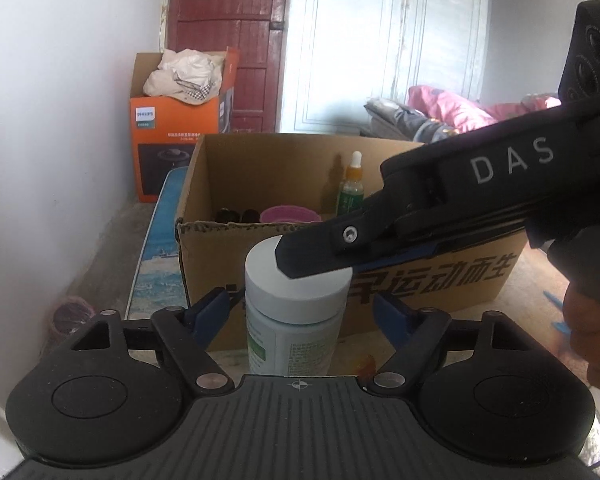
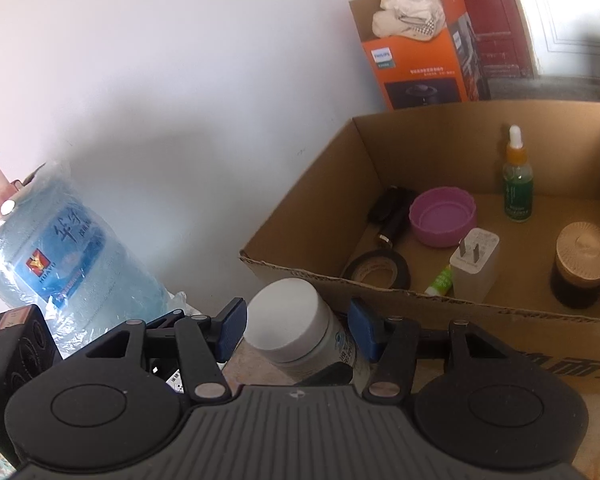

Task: Organize rigid objects
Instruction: 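Grasp the white pill bottle with the right tool, then carry the pill bottle into the cardboard box and open the right tool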

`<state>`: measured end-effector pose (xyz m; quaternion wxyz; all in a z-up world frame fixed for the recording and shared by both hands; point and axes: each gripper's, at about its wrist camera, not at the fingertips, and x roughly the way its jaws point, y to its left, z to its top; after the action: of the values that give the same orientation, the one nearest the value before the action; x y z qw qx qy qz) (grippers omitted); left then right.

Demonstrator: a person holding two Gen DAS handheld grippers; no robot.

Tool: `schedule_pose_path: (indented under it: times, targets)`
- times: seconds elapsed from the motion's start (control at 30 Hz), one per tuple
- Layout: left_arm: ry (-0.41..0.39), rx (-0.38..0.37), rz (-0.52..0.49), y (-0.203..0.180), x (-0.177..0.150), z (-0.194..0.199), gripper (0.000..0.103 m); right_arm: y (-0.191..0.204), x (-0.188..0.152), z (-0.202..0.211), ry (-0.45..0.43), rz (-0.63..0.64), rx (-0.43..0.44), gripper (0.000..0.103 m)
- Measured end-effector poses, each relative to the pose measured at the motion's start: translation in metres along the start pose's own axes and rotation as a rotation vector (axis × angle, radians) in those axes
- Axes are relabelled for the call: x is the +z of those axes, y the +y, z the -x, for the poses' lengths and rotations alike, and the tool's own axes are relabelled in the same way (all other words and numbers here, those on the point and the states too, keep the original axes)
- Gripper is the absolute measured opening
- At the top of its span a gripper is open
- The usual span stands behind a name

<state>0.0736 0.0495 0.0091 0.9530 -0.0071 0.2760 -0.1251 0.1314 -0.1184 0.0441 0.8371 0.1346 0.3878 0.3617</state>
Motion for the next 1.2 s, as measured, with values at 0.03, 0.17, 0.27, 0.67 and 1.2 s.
schedule_pose_path:
  times: [0.03, 0.17, 0.27, 0.67, 1.2]
  targets:
    - [0.003, 0.002, 0.003, 0.001, 0.0, -0.001, 0.071, -0.002, 0.001, -0.002, 0.006, -0.008, 0.004, 0.056]
    - [0.009, -0.001, 0.026, 0.006, -0.001, -0.002, 0.056, -0.007, 0.0, -0.006, 0.012, -0.046, 0.039, 0.051]
    - [0.002, 0.011, 0.026, 0.004, -0.002, 0.003, 0.055, -0.005, 0.0, -0.004, 0.013, -0.05, 0.049, 0.047]
    - [-0.096, 0.042, -0.053, -0.011, 0.026, 0.065, 0.055, 0.034, 0.013, 0.046, -0.062, 0.014, 0.155, 0.047]
    - [-0.195, -0.154, -0.06, -0.029, 0.128, 0.025, 0.054, 0.023, 0.105, 0.101, -0.23, 0.105, 0.044, 0.047]
